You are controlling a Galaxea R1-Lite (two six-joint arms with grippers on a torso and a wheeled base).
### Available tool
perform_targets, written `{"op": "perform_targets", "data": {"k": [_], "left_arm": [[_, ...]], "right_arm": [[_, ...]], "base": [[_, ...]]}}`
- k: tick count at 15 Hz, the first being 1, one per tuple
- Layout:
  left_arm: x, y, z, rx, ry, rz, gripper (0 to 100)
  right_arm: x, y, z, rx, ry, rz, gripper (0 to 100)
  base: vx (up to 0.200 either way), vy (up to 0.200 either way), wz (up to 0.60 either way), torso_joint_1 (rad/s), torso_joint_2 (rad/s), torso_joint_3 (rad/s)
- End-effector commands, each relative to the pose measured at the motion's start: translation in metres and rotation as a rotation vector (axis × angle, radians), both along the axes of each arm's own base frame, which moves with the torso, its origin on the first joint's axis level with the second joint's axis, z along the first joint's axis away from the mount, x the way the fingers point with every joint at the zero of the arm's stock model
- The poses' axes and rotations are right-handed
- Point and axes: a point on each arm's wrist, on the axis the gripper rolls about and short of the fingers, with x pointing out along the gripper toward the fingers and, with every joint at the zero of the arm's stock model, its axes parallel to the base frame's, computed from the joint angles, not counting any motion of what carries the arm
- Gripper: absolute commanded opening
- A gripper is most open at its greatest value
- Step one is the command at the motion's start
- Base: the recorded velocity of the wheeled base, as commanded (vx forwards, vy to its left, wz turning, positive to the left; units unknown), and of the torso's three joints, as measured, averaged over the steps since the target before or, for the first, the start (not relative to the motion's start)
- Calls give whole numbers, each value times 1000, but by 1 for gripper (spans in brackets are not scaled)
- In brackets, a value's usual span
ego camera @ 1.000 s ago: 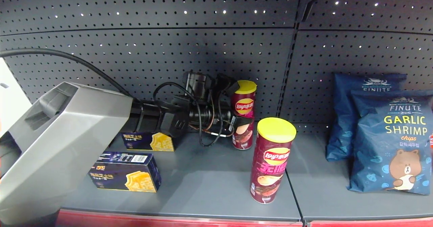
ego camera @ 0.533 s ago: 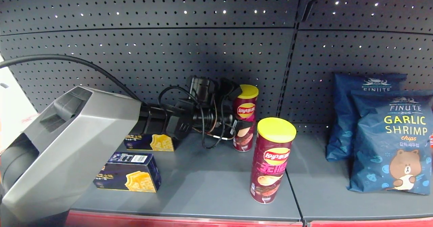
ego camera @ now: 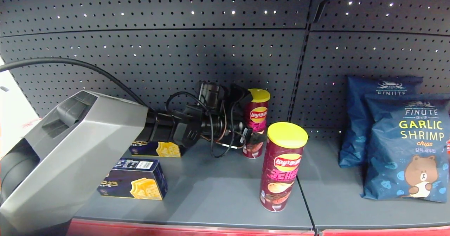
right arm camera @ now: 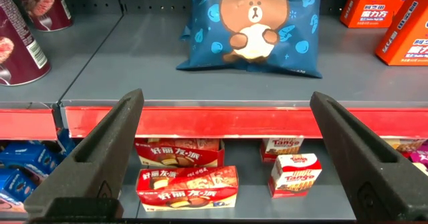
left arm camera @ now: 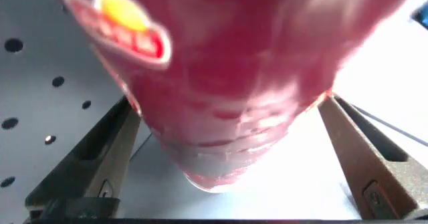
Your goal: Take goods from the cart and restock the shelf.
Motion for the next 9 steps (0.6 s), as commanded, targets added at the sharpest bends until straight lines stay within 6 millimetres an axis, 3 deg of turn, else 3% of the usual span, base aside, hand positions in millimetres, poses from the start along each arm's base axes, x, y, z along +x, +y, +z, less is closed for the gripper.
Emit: {"op": "perform_targets", "data": {"k": [1, 5, 9], "left_arm": [[-12, 12, 20, -9, -12, 7, 100], [-40, 47, 42, -1, -2, 45, 100], [-79, 92, 78, -25, -29, 118, 100]], "right_arm": [[0, 0, 0, 0, 1, 0, 100], [0, 0, 0, 0, 1, 0, 100], [0, 0, 0, 0, 1, 0, 100]], "base": [[0, 0, 0, 0, 0, 0], [0, 0, 0, 0, 0, 0], [0, 0, 0, 0, 0, 0]]}}
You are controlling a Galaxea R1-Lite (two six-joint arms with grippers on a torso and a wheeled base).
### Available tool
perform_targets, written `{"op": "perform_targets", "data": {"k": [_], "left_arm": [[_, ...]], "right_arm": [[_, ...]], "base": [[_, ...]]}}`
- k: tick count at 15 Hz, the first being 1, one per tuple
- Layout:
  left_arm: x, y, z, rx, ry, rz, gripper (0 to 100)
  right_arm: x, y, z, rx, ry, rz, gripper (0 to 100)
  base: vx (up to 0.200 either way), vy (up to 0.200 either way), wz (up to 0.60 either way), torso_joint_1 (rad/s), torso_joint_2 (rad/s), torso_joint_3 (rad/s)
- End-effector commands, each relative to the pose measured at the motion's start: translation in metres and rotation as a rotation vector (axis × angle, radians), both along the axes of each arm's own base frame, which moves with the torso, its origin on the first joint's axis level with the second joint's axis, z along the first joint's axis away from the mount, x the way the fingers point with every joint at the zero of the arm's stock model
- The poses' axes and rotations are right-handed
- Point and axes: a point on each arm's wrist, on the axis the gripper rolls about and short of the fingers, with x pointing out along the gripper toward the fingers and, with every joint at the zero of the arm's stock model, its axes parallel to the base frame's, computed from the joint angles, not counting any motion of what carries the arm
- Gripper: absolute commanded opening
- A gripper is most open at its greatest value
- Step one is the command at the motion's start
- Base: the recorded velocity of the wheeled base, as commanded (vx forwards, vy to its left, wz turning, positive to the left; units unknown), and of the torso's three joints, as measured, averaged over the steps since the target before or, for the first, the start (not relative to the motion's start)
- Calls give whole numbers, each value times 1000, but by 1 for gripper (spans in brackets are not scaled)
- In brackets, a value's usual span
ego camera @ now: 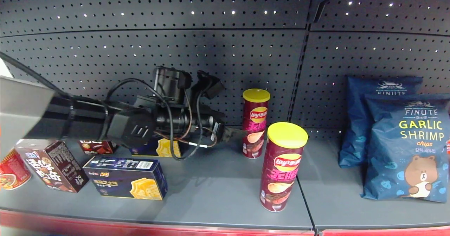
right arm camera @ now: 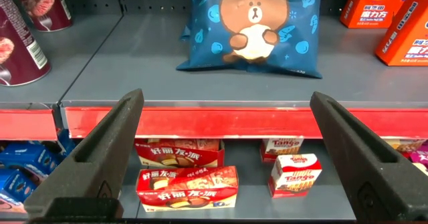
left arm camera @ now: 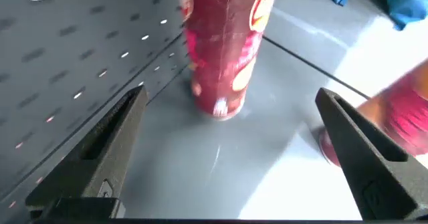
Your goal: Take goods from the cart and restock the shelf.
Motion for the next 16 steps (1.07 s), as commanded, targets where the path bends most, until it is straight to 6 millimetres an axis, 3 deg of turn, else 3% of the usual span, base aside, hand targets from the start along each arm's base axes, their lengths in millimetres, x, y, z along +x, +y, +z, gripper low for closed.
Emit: {"op": "perform_targets", "data": {"k": [1, 4, 6, 7, 10, 12, 13, 16], "left_arm": [[-33, 34, 37, -29, -61, 55, 100], [-83, 58, 84, -115, -126, 241, 100], [-117, 74, 101, -142, -178, 351, 100], [-124, 79, 103, -143, -193, 374, 100], [-161, 118, 132, -162, -299, 571, 100], [-182, 141, 135, -145, -301, 659, 100], [-208, 152, 129, -128, -278, 689, 100], [-247, 165, 114, -154, -275, 701, 100]], "right_arm": [[0, 0, 0, 0, 2, 0, 100], [0, 0, 0, 0, 2, 0, 100], [0, 0, 0, 0, 2, 0, 100], [0, 0, 0, 0, 2, 0, 100], [0, 0, 0, 0, 2, 0, 100], [0, 0, 0, 0, 2, 0, 100], [0, 0, 0, 0, 2, 0, 100], [0, 0, 0, 0, 2, 0, 100]], "base": [[0, 0, 0, 0, 0, 0], [0, 0, 0, 0, 0, 0], [0, 0, 0, 0, 0, 0], [0, 0, 0, 0, 0, 0], [0, 0, 0, 0, 0, 0], [0, 0, 0, 0, 0, 0], [0, 0, 0, 0, 0, 0], [0, 0, 0, 0, 0, 0]]}}
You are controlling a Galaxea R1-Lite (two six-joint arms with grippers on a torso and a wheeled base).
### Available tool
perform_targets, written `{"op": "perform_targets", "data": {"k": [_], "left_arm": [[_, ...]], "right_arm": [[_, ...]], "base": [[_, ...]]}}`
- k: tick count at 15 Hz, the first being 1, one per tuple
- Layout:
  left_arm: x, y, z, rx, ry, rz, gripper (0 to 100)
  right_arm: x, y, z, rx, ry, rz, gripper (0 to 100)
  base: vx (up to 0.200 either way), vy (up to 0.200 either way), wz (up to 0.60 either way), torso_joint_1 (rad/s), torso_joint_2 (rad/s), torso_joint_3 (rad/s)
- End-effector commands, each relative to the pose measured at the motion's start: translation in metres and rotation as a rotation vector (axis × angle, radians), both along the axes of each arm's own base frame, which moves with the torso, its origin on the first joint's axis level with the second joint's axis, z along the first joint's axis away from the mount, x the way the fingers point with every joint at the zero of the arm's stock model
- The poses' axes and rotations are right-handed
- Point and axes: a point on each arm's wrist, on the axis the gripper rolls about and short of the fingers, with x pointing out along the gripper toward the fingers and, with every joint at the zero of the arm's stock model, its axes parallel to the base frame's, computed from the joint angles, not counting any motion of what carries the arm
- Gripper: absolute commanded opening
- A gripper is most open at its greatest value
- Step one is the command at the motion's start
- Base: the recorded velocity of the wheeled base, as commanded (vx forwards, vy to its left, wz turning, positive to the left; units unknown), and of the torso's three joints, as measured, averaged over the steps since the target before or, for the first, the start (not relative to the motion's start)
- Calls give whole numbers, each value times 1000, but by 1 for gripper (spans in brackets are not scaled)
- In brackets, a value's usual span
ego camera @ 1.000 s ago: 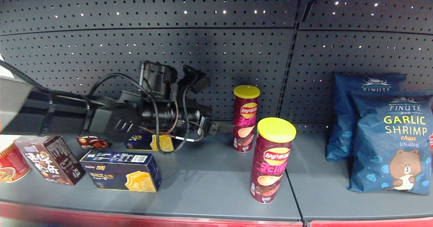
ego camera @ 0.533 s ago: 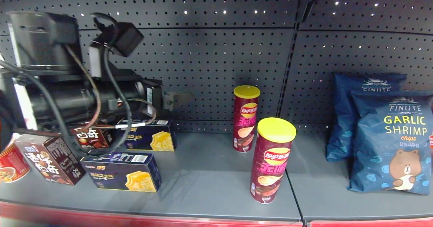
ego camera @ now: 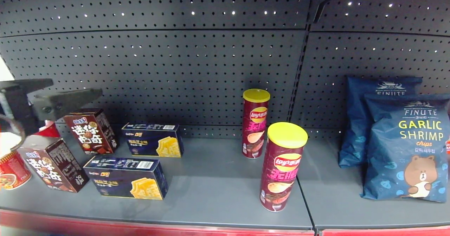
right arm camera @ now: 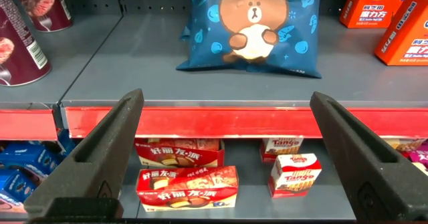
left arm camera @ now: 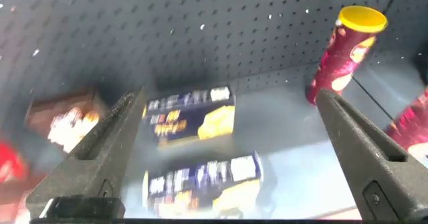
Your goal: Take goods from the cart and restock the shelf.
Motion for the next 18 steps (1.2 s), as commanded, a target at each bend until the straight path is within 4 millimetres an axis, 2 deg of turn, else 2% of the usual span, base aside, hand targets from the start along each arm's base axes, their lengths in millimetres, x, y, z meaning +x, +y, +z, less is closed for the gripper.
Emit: {"op": "perform_targets", "data": {"k": [1, 3, 5, 8, 9, 10, 11, 12, 13, 16, 18], "left_arm": [[-48, 14, -6, -57, -60, 42, 100], [-77, 17, -17, -103, -95, 72, 100], [-97, 19, -24, -109, -125, 67, 100], [-136, 23, -49, -106, -153, 38, 100], [-154, 26, -52, -113, -207, 70, 100], [-162, 27, -58, -112, -196, 90, 100], [-174, 27, -77, -103, -150, 111, 100], [-179, 27, -88, -100, -138, 116, 100], [-185, 27, -103, -100, -142, 137, 100], [-189, 26, -129, -104, -129, 153, 100], [-187, 26, -140, -108, -113, 153, 100]], "right_arm": [[0, 0, 0, -1, 1, 0, 100], [0, 0, 0, -1, 1, 0, 100], [0, 0, 0, -1, 1, 0, 100], [1, 1, 0, -31, 13, 23, 100], [3, 1, 26, -50, 3, -26, 100], [9, 1, 53, -32, 26, -26, 100], [29, 2, 93, -24, 58, 62, 100], [41, 3, 115, -34, 64, 118, 100], [64, 5, 138, -73, 95, 199, 100], [118, 22, 156, -91, 222, 350, 100], [143, 46, 150, -123, 314, 443, 100]], "base": [[0, 0, 0, 0, 0, 0], [0, 0, 0, 0, 0, 0], [0, 0, 0, 0, 0, 0], [0, 0, 0, 0, 0, 0], [0, 0, 0, 0, 0, 0], [0, 0, 0, 0, 0, 0], [0, 0, 0, 0, 0, 0], [0, 0, 0, 0, 0, 0], [0, 0, 0, 0, 0, 0], [0, 0, 0, 0, 0, 0], [0, 0, 0, 0, 0, 0]]}}
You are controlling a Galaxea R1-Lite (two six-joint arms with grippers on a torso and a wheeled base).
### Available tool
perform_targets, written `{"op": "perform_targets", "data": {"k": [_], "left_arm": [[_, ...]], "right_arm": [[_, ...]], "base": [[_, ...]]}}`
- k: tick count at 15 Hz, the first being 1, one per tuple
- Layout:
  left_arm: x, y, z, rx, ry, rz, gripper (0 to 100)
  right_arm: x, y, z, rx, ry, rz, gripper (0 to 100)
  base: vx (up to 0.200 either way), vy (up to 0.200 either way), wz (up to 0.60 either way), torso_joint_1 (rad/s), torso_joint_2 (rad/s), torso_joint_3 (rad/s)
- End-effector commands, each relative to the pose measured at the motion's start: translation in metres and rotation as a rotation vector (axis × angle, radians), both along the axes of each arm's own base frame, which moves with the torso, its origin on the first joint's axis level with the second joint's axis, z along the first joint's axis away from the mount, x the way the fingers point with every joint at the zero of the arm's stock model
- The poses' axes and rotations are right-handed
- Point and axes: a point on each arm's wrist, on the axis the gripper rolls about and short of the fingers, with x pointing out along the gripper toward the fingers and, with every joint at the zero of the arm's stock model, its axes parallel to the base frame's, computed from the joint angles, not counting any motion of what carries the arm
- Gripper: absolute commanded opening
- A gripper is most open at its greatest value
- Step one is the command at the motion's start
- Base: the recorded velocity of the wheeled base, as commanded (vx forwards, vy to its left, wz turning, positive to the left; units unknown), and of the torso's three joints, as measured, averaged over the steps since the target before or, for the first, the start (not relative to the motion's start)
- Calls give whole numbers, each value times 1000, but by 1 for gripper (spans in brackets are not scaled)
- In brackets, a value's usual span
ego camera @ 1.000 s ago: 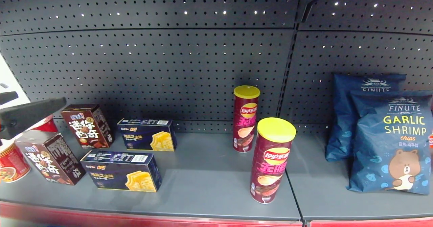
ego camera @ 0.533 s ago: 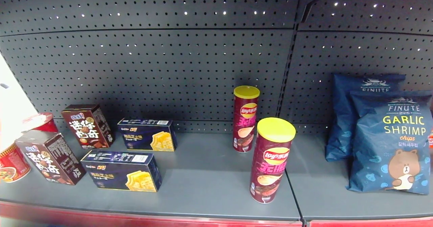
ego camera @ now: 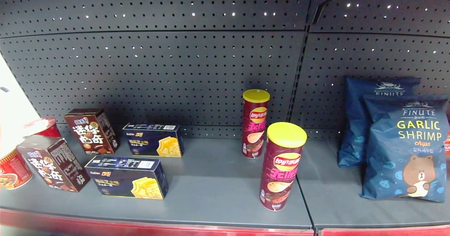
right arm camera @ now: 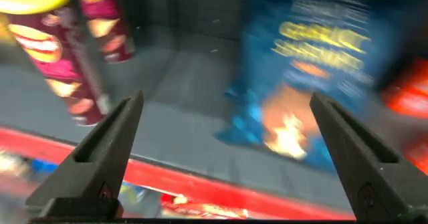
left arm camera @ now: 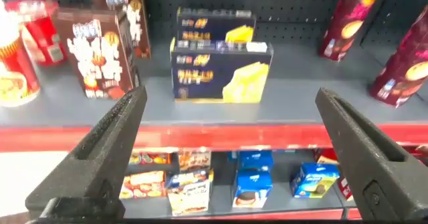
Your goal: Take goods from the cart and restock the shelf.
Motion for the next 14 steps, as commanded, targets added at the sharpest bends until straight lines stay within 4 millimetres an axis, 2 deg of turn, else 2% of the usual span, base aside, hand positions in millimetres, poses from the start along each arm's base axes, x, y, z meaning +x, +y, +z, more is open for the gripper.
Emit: {"op": "perform_targets", "data": {"k": [1, 4, 5, 7, 11, 14], "left_arm": [[-6, 0, -14, -3, -22, 2, 100], [-3, -1, -20, -1, 0, -23, 100], [-2, -1, -24, 2, 11, -31, 100], [-2, -1, -24, 0, 15, -29, 100], [-1, -1, -26, -3, 18, -29, 100], [-3, -1, -21, -5, 3, -29, 100]], "right_arm": [[69, 45, -4, -60, 213, 180, 100], [92, 65, -23, -80, 321, 218, 100], [102, 73, -35, -104, 384, 229, 100], [111, 80, -48, -129, 448, 231, 100], [119, 87, -63, -159, 514, 240, 100], [125, 95, -67, -183, 528, 230, 100]], "base": [[0, 0, 0, 0, 0, 0], [0, 0, 0, 0, 0, 0], [0, 0, 0, 0, 0, 0], [0, 0, 0, 0, 0, 0], [0, 0, 0, 0, 0, 0], [0, 0, 0, 0, 0, 0]]}}
